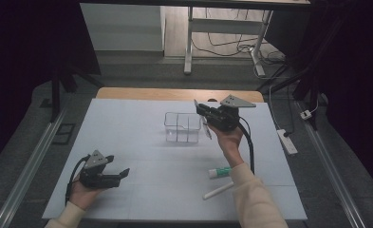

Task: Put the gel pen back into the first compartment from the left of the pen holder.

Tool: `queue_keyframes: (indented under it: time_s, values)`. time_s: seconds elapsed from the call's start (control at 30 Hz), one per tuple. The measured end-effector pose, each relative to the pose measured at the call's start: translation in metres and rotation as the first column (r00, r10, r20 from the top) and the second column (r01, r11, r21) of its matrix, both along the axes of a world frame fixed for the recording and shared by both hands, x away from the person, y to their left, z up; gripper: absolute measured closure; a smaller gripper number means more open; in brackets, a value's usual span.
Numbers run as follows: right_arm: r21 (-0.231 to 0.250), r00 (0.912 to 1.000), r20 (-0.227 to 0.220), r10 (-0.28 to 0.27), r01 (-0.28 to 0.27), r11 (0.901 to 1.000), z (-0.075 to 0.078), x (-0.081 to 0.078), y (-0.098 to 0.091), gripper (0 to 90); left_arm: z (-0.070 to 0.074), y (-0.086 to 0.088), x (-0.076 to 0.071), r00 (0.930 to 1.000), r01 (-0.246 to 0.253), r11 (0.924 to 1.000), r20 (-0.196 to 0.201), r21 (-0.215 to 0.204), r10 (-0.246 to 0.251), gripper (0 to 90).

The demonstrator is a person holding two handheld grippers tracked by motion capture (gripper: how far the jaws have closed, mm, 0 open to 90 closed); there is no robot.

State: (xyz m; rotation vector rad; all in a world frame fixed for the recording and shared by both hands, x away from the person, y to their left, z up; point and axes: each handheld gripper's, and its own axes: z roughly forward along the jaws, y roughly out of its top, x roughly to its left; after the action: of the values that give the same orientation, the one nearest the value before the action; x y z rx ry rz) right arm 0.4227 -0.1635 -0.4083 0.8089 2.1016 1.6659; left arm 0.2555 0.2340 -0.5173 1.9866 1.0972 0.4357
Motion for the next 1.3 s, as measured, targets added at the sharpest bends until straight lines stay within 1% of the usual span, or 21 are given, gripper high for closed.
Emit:
queue_keyframes:
  time_s: [0.07,0.2,0.5,0.83,1.3]
  values:
    - [-0.007,1.0,0.005,-0.005,0.005,1.0,0.001,0.001,0.002,80.2,0.0,0.0,0.0,1.0,0.001,1.0,0.0,0.0,-0.001,18.1]
    - [0.0,0.9999,0.006,-0.016,0.016,0.9999,0.002,0.003,0.005,80.2,0.0,0.0,0.0,1.0,0.0,1.0,0.002,-0.002,0.0,18.1]
    - [0.015,0.9999,0.009,-0.012,0.012,0.9998,0.005,0.007,0.014,80.2,-0.001,0.0,0.0,1.0,0.001,1.0,-0.004,0.0,-0.001,18.1]
    - [0.026,0.9998,0.021,0.006,-0.006,0.9997,0.01,0.01,0.028,80.2,-0.001,0.001,0.0,1.0,0.001,1.0,-0.002,-0.001,-0.001,18.1]
    - [0.039,0.9996,0.024,0.016,-0.016,0.9991,0.014,0.017,0.041,80.1,-0.001,0.001,0.001,1.0,0.001,1.0,0.0,-0.002,-0.001,18.1]
